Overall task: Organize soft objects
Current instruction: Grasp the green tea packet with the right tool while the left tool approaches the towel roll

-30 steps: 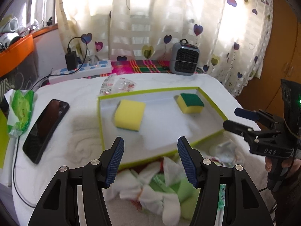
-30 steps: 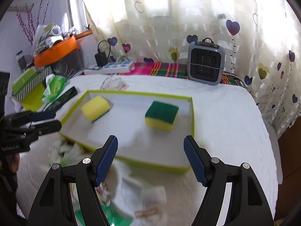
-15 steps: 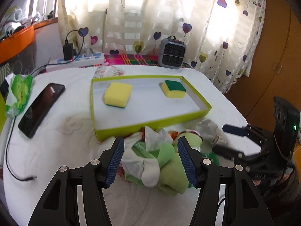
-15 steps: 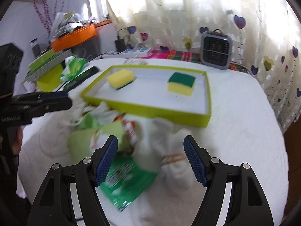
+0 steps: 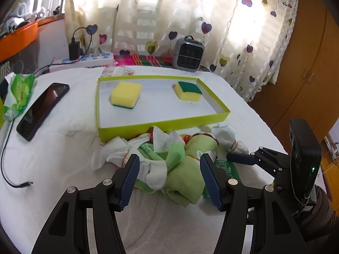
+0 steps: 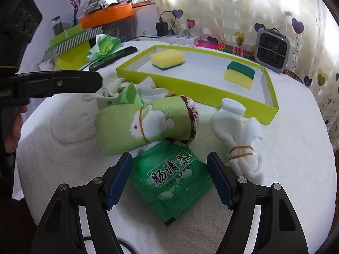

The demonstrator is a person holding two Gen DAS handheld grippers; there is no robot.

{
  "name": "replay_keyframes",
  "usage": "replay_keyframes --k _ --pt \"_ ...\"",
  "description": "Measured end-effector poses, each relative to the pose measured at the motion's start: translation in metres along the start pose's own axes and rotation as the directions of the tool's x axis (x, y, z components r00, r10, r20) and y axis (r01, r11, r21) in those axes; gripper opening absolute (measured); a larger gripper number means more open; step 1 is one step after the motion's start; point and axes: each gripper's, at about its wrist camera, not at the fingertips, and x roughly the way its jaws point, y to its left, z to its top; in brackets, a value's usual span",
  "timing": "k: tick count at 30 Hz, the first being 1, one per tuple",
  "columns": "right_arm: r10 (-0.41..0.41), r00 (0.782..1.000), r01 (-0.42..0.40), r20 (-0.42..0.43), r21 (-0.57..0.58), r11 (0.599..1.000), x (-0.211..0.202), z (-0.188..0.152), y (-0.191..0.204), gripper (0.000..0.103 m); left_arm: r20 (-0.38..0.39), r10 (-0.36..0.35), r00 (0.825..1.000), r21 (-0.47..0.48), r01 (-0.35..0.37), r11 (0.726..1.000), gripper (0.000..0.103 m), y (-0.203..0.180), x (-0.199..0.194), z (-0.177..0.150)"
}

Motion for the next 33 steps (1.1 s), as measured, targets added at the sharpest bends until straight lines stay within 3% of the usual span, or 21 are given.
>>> replay_keyframes --k 6,10,24,27,29,33 --pt "-0.002 1.000 0.002 -0.009 -0.012 1.000 0.001 -0.001 0.000 0.073 -0.004 0.001 1.000 -0.003 -0.001 1.000 0.059 -0.001 0.001 -0.001" --pt "0.005 1.000 -0.006 -0.020 -0.035 0.999 0.003 -0.001 0.003 0.079 -0.007 0.003 1.000 -0.005 -0.003 1.000 0.059 -0.001 0.001 -0.001" --pt "-0.036 0.998 0.035 -0.051 -0.020 0.999 0.004 -0.004 0.001 0.079 -0.018 0.000 1.000 0.008 0.000 1.000 0.059 -0.010 0.002 -0.004" --pt "-0.056 0.997 0.056 -0.046 -0.016 0.998 0.002 -0.005 -0.001 0.069 -0.021 -0.003 1.000 0.010 0.003 1.000 0.059 -0.012 0.003 -0.003" --pt "-0.067 0.997 0.068 -0.039 0.002 0.998 -0.001 -0.006 -0.005 0.057 -0.023 -0.006 1.000 0.013 0.006 1.000 0.059 -0.014 0.004 -0.003" --pt "-0.065 0.997 0.065 -0.035 0.021 0.998 -0.005 -0.009 -0.010 0.048 -0.027 -0.010 1.000 0.019 0.010 1.000 0.059 -0.017 0.006 -0.002"
